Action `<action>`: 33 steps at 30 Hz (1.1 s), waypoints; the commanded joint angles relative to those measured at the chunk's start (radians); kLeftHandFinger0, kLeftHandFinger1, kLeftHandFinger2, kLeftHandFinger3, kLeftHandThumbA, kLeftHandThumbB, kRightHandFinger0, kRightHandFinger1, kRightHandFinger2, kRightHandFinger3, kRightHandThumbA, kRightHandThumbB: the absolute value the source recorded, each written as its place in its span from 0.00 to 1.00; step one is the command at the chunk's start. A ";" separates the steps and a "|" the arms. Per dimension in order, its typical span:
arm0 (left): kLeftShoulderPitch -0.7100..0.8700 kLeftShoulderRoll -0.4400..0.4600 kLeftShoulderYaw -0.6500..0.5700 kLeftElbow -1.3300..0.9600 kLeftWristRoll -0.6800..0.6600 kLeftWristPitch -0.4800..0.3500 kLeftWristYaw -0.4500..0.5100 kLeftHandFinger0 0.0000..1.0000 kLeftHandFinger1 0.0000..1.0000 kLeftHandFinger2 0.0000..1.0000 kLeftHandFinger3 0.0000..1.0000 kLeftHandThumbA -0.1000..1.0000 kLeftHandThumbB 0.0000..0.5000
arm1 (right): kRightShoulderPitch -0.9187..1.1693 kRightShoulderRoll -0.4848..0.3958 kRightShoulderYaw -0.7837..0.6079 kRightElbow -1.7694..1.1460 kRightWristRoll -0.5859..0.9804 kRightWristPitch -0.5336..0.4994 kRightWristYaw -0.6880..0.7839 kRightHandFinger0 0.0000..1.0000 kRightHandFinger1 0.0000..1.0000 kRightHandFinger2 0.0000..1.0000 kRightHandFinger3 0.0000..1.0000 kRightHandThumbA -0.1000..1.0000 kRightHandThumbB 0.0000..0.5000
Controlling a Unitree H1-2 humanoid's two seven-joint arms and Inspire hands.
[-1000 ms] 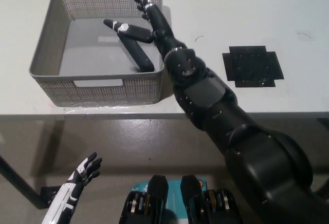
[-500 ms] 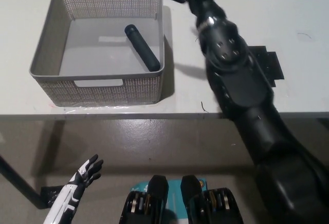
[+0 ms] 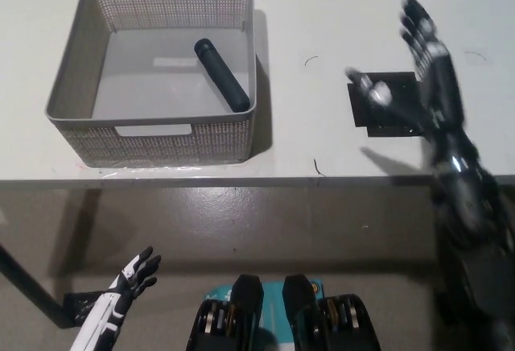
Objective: Use the right hand to pick up a electric screw driver and put it into a container on the left side
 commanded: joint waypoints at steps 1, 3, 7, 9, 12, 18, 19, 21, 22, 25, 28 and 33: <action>0.030 0.014 0.029 -0.025 -0.032 -0.019 0.008 1.00 1.00 1.00 1.00 1.00 0.35 | 0.259 -0.075 -0.006 -0.383 0.142 -0.023 0.116 1.00 1.00 1.00 1.00 1.00 0.74; 0.031 0.009 0.035 -0.028 -0.041 -0.008 0.012 1.00 1.00 1.00 1.00 1.00 0.36 | 0.305 -0.070 0.000 -0.358 0.156 -0.029 0.123 1.00 1.00 1.00 1.00 1.00 0.71; 0.026 -0.001 0.052 -0.027 -0.047 0.006 0.019 1.00 1.00 1.00 1.00 1.00 0.36 | 0.370 -0.049 0.007 -0.270 0.180 -0.080 0.144 1.00 1.00 1.00 1.00 0.99 0.70; 0.018 -0.004 0.061 -0.022 -0.049 0.002 0.021 1.00 1.00 1.00 1.00 1.00 0.34 | 0.391 -0.047 0.013 -0.221 0.157 -0.120 0.155 1.00 1.00 1.00 1.00 1.00 0.71; -0.003 -0.004 0.072 -0.010 -0.050 -0.006 0.025 1.00 1.00 1.00 1.00 1.00 0.32 | 0.422 -0.028 0.012 -0.178 0.178 -0.137 0.166 1.00 1.00 1.00 1.00 1.00 0.68; -0.029 -0.003 0.109 0.000 -0.074 0.000 0.025 1.00 1.00 1.00 1.00 1.00 0.36 | 0.453 0.002 0.009 -0.039 0.145 -0.194 0.155 1.00 1.00 1.00 1.00 1.00 0.62; -0.030 -0.005 0.110 0.000 -0.073 -0.001 0.024 1.00 1.00 1.00 1.00 1.00 0.35 | 0.452 0.002 0.007 -0.034 0.148 -0.198 0.157 1.00 1.00 1.00 1.00 1.00 0.55; -0.038 -0.006 0.116 0.004 -0.078 0.004 0.024 1.00 1.00 1.00 1.00 1.00 0.37 | 0.448 0.010 0.002 0.021 0.153 -0.192 0.157 1.00 1.00 1.00 1.00 1.00 0.68; -0.043 -0.005 0.118 0.006 -0.082 0.005 0.023 1.00 1.00 1.00 1.00 1.00 0.39 | 0.442 0.010 0.003 0.032 0.149 -0.199 0.160 1.00 1.00 1.00 1.00 1.00 0.67; -0.049 -0.003 0.122 0.010 -0.073 0.017 0.026 1.00 1.00 1.00 1.00 1.00 0.40 | 0.429 0.012 0.002 0.049 0.146 -0.197 0.166 1.00 1.00 1.00 1.00 1.00 0.66; -0.053 -0.004 0.119 0.011 -0.068 0.025 0.024 1.00 1.00 1.00 1.00 1.00 0.39 | 0.424 0.014 -0.002 0.067 0.155 -0.197 0.168 1.00 1.00 1.00 1.00 1.00 0.66; -0.052 -0.004 0.125 0.010 -0.077 0.038 0.021 1.00 1.00 1.00 1.00 1.00 0.42 | 0.418 0.014 -0.001 0.083 0.147 -0.199 0.169 1.00 1.00 1.00 1.00 1.00 0.61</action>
